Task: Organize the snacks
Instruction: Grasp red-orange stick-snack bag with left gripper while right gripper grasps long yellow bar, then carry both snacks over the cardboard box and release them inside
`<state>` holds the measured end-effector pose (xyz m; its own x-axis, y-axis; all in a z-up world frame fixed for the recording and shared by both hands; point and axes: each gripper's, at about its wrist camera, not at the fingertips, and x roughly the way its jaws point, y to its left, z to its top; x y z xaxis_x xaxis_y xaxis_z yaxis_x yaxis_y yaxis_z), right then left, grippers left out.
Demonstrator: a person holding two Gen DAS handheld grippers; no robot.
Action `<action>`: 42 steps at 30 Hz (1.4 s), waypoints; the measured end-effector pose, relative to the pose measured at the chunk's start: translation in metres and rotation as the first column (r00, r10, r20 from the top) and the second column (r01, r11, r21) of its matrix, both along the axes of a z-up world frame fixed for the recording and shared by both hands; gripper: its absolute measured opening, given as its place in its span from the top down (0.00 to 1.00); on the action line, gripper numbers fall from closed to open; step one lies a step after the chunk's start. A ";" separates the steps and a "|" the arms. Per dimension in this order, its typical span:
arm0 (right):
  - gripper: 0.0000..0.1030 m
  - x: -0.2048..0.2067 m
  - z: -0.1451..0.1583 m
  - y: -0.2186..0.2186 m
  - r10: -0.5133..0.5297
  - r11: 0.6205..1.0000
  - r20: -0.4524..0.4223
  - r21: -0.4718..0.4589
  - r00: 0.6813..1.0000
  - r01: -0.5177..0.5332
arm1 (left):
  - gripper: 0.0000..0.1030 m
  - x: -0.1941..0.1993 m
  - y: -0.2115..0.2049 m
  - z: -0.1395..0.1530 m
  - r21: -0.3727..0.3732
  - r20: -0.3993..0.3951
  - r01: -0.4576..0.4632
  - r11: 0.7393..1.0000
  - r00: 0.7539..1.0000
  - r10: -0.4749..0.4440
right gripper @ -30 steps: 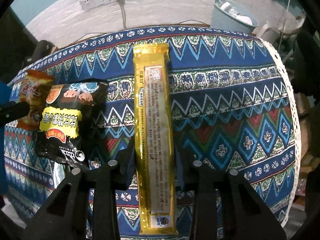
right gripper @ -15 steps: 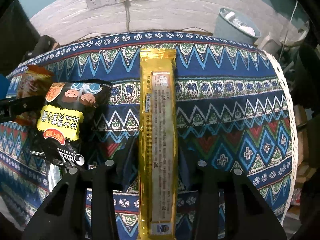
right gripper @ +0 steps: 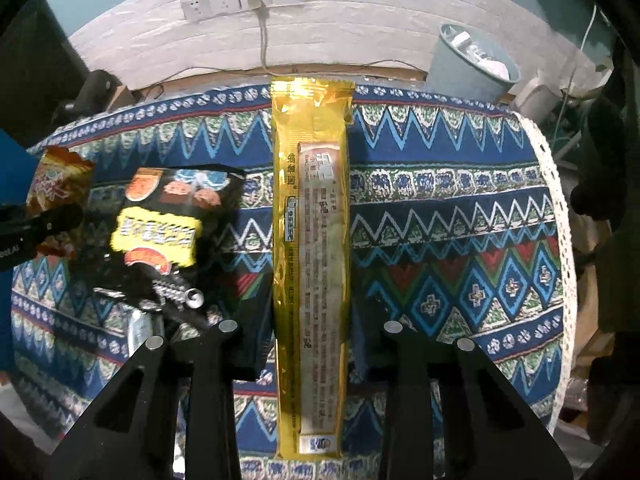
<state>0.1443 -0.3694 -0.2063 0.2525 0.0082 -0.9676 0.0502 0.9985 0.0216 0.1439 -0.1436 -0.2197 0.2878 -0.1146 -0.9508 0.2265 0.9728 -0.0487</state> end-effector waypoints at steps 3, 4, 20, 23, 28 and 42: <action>0.69 -0.003 0.010 0.003 0.006 1.000 0.018 0.003 1.000 -0.006 | 0.58 -0.008 0.004 0.012 -0.002 0.020 -0.002 1.000 1.000 0.002; 0.69 -0.004 0.013 0.005 0.008 1.000 0.024 0.004 1.000 -0.008 | 0.58 -0.011 0.005 0.016 0.000 0.030 0.001 1.000 1.000 -0.001; 0.74 -0.015 0.089 0.032 0.045 0.999 0.192 0.006 0.980 -0.047 | 0.58 -0.058 0.026 0.083 0.031 0.186 0.028 0.999 0.982 -0.033; 0.74 -0.015 0.105 0.038 0.057 0.998 0.228 0.005 0.972 -0.060 | 0.58 -0.064 0.034 0.095 0.028 0.205 0.021 0.999 0.978 -0.026; 0.74 -0.017 0.121 0.051 0.076 0.997 0.265 -0.001 0.961 -0.079 | 0.58 -0.074 0.041 0.109 0.051 0.244 0.017 0.999 0.969 -0.029; 0.74 -0.031 0.174 0.098 0.167 0.983 0.354 0.008 0.920 -0.181 | 0.58 -0.101 0.072 0.141 0.064 0.310 -0.004 0.998 0.951 -0.016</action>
